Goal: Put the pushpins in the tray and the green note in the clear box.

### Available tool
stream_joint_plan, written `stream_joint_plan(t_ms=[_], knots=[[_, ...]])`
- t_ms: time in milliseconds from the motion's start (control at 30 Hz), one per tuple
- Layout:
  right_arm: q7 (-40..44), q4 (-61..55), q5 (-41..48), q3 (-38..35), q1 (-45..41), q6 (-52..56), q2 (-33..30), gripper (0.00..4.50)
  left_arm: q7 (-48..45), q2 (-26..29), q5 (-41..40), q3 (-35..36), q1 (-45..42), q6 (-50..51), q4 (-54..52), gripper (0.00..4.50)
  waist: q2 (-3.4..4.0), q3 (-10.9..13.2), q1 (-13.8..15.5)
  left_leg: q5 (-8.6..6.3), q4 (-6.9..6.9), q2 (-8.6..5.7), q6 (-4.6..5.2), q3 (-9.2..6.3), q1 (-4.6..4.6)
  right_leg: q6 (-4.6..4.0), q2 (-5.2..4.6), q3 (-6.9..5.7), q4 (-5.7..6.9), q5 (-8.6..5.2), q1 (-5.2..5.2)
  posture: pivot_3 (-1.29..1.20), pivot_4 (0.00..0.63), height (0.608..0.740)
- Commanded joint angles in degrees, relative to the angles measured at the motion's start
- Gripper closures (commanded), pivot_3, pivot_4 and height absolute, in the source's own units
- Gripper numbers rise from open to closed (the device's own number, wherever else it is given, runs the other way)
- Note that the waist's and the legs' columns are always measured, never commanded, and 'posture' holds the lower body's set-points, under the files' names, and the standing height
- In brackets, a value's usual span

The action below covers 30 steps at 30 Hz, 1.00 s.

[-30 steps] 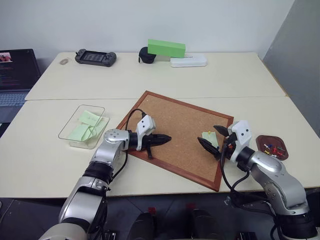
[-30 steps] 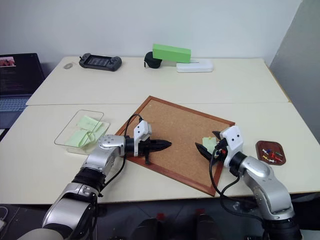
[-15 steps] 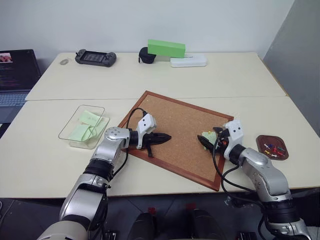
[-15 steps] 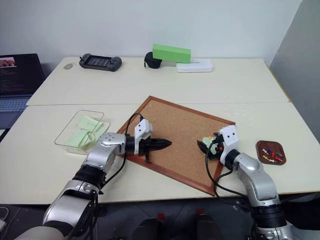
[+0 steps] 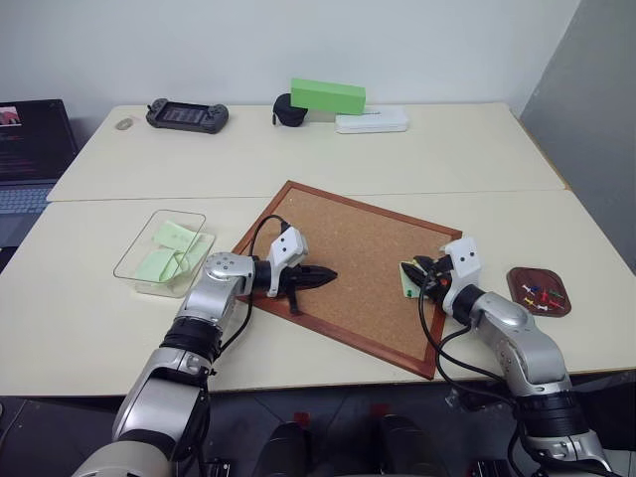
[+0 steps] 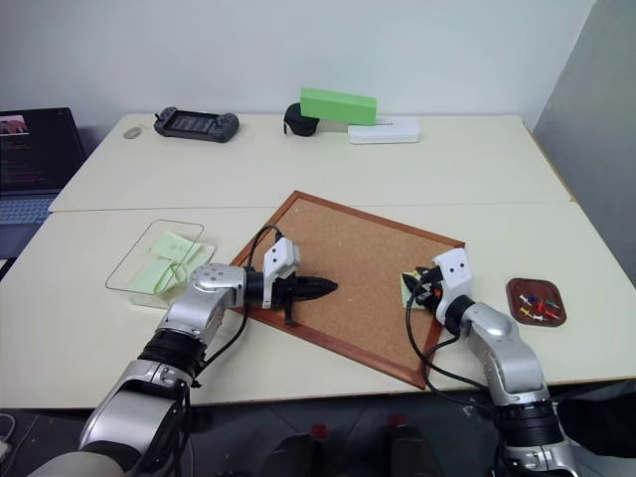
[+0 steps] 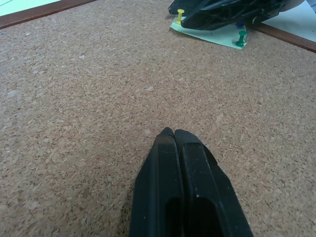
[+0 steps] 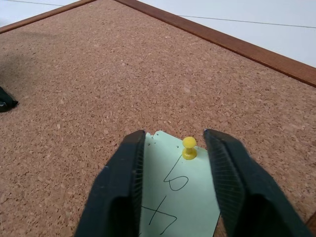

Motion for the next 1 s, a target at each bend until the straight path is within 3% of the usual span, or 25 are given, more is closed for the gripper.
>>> stream_joint_plan(t_ms=[33, 167, 1000], knots=[[-0.1, 0.1, -1.2, -0.2, -1.0, -2.1, 0.1, 3.74, -0.6, 1.4, 0.8, 0.0, 0.8, 0.0, -0.6, 4.5, 0.0, 0.0, 0.0, 0.0, 0.0, 0.0, 0.0, 0.0, 0.0, 0.0, 0.0, 0.0, 0.0, 0.0, 0.0, 0.0, 0.15, 0.74], [0.0, 0.6, -1.4, -1.0, -1.2, -2.4, 0.3, 4.48, -0.6, 1.4, 0.8, 0.0, 1.1, -0.3, -0.7, 4.5, 0.01, 0.0, 0.0, 0.0, 0.0, 0.0, 0.0, 0.01, 0.01, 0.0, 0.01, 0.0, 0.01, 0.0, 0.0, 0.0, 0.15, 0.74], [1.3, -4.9, -1.9, -0.7, 0.5, -7.2, -0.5, 4.48, 0.1, 1.4, 1.4, -0.5, 2.0, 2.5, -2.3, 4.5, 0.02, 0.0, -0.1, 0.0, 0.0, 0.01, 0.0, 0.01, 0.03, 0.0, 0.01, 0.02, 0.11, 0.0, -0.03, 0.0, 0.15, 0.74]])
